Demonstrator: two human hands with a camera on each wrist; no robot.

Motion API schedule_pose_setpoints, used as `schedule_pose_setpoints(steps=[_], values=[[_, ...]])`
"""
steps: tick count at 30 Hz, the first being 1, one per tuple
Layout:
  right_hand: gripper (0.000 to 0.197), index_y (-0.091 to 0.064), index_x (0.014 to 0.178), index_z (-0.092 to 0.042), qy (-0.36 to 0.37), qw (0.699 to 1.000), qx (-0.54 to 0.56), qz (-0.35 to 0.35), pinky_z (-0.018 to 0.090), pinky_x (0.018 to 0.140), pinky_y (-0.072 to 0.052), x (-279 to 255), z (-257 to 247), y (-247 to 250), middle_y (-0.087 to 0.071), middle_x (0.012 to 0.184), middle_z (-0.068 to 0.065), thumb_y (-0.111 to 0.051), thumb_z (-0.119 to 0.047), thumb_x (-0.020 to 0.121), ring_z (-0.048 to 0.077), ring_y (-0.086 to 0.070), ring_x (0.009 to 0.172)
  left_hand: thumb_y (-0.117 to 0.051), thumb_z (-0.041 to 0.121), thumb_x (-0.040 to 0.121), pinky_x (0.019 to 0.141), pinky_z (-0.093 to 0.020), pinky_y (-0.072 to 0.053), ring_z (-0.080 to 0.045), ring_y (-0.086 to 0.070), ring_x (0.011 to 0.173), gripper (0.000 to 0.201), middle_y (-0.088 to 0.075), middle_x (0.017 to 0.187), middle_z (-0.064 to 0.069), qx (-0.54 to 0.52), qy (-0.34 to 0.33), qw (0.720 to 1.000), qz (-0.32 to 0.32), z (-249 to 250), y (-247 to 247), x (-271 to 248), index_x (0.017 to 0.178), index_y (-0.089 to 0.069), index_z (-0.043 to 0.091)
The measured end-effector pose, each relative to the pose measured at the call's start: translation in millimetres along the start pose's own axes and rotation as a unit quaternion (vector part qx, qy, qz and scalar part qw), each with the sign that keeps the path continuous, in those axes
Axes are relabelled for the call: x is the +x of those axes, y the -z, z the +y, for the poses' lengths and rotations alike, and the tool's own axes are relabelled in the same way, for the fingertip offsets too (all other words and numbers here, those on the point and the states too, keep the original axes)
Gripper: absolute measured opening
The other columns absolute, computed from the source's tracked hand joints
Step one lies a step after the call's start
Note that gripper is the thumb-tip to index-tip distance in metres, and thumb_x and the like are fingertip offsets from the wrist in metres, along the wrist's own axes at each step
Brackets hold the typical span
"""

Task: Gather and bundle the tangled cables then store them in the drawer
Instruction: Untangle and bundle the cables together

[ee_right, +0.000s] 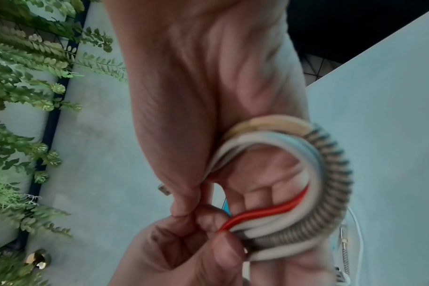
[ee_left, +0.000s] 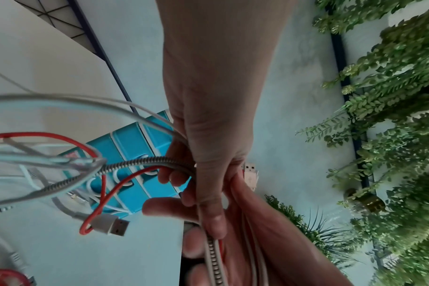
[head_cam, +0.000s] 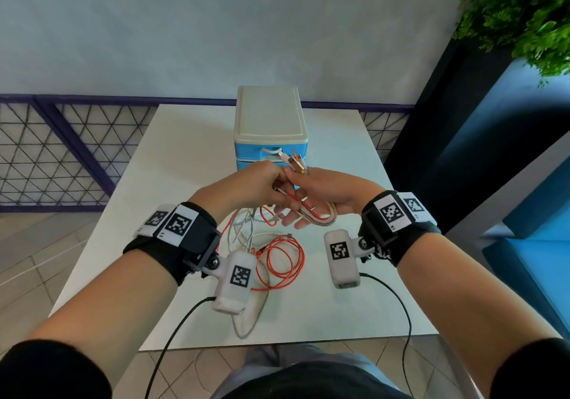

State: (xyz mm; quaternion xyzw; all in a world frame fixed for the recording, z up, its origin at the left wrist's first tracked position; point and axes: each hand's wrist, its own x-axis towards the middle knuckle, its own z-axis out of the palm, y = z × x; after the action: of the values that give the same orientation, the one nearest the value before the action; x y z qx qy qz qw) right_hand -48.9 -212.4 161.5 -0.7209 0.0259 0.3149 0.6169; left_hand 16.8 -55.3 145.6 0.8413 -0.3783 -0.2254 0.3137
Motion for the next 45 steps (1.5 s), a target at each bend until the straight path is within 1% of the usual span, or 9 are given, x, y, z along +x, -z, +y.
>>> schedule_pose_setpoints(steps=[5,9,21,25,28,32,34,39,45], values=[[0.037,-0.052,0.106,-0.011,0.017,1.0,-0.01,-0.005,0.025,0.053,-0.04,1.7,1.0,-2.3,-0.07,0.09,0.019,-0.032,-0.042,0.102,0.012,-0.046,0.053,-0.081,0.042,0.067,0.061,-0.026,-0.049,-0.005,-0.059,0.061,0.051,-0.062,0.075,0.013,-0.026,0.03,0.996,0.079,-6.2,-5.5,-2.1,0.106,-0.053,0.025],[0.036,-0.056,0.109,-0.003,0.012,0.998,-0.045,0.044,0.022,0.051,-0.039,5.1,4.6,2.1,-0.067,0.096,0.02,-0.04,-0.034,0.102,0.008,-0.041,0.049,-0.074,0.06,0.062,0.075,-0.041,-0.058,-0.015,-0.067,0.066,0.05,-0.072,0.081,0.001,-0.047,0.065,0.996,-0.027,-24.6,1.6,-4.3,0.095,-0.059,0.024],[0.03,-0.063,0.099,-0.001,0.008,0.998,-0.058,0.034,0.022,0.058,-0.054,0.8,2.1,9.2,-0.06,0.071,0.004,-0.047,-0.027,0.1,0.01,-0.058,0.054,-0.045,0.027,0.098,0.059,-0.02,-0.044,-0.003,-0.048,0.055,0.018,-0.053,0.068,0.004,-0.105,-0.002,0.994,0.036,-24.6,1.6,-9.9,0.106,-0.058,0.018],[0.031,-0.057,0.085,-0.007,-0.015,0.997,-0.058,0.05,0.026,0.057,-0.055,2.8,3.8,9.0,-0.055,0.064,0.003,-0.043,-0.03,0.101,0.012,-0.058,0.052,-0.053,0.021,0.094,0.07,-0.022,-0.048,-0.007,-0.057,0.077,0.05,-0.063,0.097,0.005,0.0,-0.028,0.998,0.064,-25.1,-2.5,-7.8,0.137,-0.031,0.034],[0.028,-0.052,0.084,-0.01,-0.021,0.999,-0.024,0.043,0.024,0.053,-0.051,4.9,5.4,8.0,-0.053,0.061,0.0,-0.042,-0.029,0.102,0.012,-0.054,0.051,-0.049,0.015,0.095,0.082,-0.031,-0.05,-0.014,-0.057,0.096,0.024,-0.06,0.112,0.002,0.106,-0.054,0.991,0.065,-29.7,-5.9,-1.9,0.117,-0.049,0.026],[0.028,-0.051,0.082,-0.012,-0.013,0.999,0.03,0.028,0.03,0.069,-0.057,5.7,6.3,4.3,-0.069,0.074,0.004,-0.041,-0.028,0.102,0.017,-0.07,0.075,-0.041,0.013,0.095,0.072,-0.039,-0.053,-0.017,-0.055,0.079,0.016,-0.057,0.091,0.002,0.144,-0.027,0.982,0.117,-32.6,-11.2,0.5,0.089,-0.049,0.025],[0.029,-0.05,0.081,-0.012,-0.013,0.998,0.056,0.009,0.034,0.073,-0.058,4.9,6.2,4.2,-0.072,0.082,0.008,-0.04,-0.029,0.102,0.021,-0.071,0.082,-0.04,0.012,0.096,0.069,-0.035,-0.053,-0.015,-0.057,0.074,0.019,-0.059,0.086,0.003,0.11,-0.014,0.986,0.125,-29.2,-13.3,-0.7,0.085,-0.048,0.026],[0.024,-0.053,0.094,-0.009,0.008,0.999,0.02,0.037,0.02,0.047,-0.036,7.7,7.5,8.0,-0.05,0.057,-0.005,-0.041,-0.028,0.102,0.007,-0.04,0.044,-0.043,0.019,0.099,0.063,-0.03,-0.049,-0.014,-0.055,0.056,0.023,-0.055,0.063,0.002,-0.103,0.021,0.99,0.093,-26.7,-12.3,-3.0,0.078,-0.052,0.021],[0.027,-0.052,0.087,-0.013,0.043,0.997,0.04,0.051,0.015,0.041,-0.025,11.6,13.4,3.8,-0.034,0.055,-0.008,-0.039,-0.03,0.102,0.004,-0.026,0.044,-0.043,0.034,0.097,0.057,-0.021,-0.05,-0.009,-0.043,0.05,0.029,-0.045,0.051,0.007,-0.404,0.094,0.909,-0.048,-24.1,-3.7,-15.5,0.078,-0.054,0.015]])
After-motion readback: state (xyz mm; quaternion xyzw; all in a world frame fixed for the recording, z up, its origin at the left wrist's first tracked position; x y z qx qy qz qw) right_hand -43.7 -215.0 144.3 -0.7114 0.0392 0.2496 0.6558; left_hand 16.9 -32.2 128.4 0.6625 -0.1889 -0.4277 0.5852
